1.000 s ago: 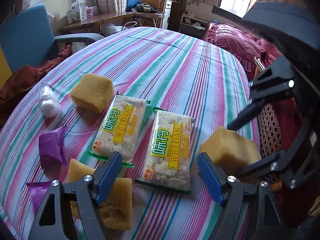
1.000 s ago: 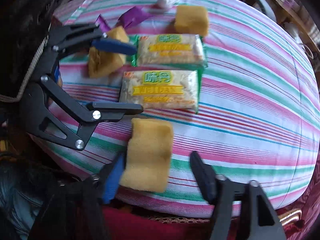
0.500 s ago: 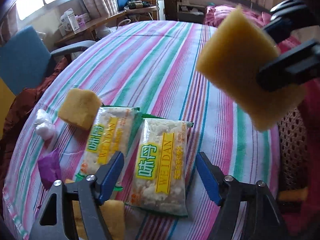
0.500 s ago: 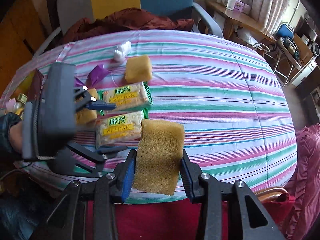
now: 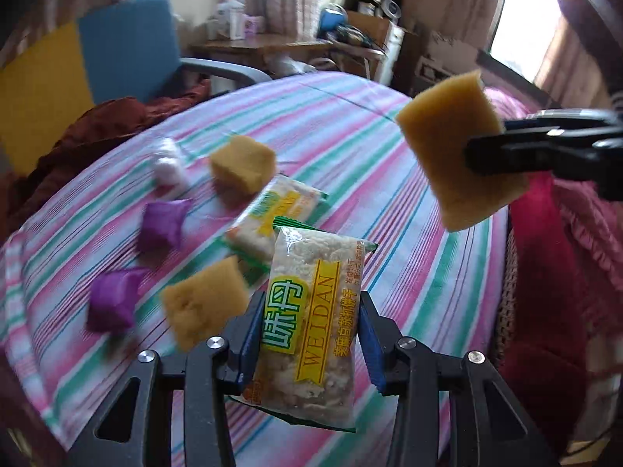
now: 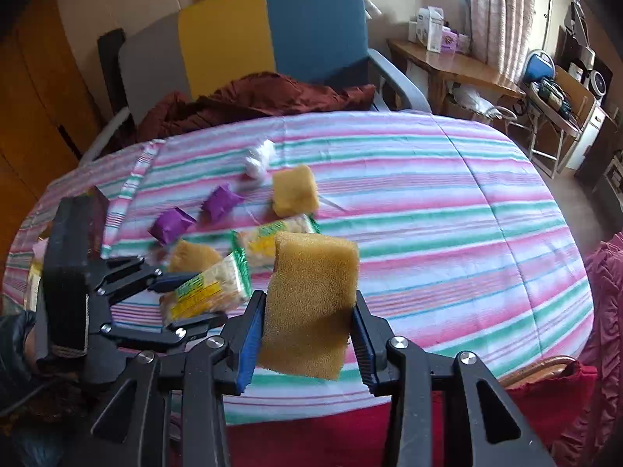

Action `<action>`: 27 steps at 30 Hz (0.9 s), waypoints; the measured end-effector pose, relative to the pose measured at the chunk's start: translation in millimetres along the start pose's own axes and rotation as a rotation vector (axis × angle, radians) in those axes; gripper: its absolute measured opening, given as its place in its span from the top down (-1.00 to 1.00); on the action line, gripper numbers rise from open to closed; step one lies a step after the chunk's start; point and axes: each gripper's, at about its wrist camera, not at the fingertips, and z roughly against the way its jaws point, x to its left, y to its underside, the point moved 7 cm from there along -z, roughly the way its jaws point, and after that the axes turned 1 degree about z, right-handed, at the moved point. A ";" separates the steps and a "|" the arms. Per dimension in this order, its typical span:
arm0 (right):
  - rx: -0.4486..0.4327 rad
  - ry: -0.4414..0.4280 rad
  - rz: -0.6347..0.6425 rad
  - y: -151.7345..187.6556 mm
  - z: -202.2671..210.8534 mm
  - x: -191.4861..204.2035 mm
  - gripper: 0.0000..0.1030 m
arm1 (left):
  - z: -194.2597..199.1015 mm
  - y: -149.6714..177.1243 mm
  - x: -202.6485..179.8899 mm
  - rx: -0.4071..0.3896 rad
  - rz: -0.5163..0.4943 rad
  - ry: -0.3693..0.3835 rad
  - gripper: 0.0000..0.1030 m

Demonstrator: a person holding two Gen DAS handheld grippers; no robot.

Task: Organize objects
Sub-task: 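Grasp a WEIDAN snack packet with left tool while right tool grasps yellow sponge, then carry packet and sponge into the gold tray and open both tools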

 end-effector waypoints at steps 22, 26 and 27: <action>0.027 -0.447 0.339 -6.3 -31.4 304.5 0.19 | 241.9 182.5 231.5 -0.277 0.673 -0.462 0.12; 0.070 -0.482 0.400 7.8 -39.7 348.7 0.19 | 258.0 208.5 252.8 -0.297 0.757 -0.491 0.12; 0.079 -0.487 0.410 11.1 -41.6 356.0 0.19 | 261.6 213.6 257.5 -0.304 0.775 -0.493 0.12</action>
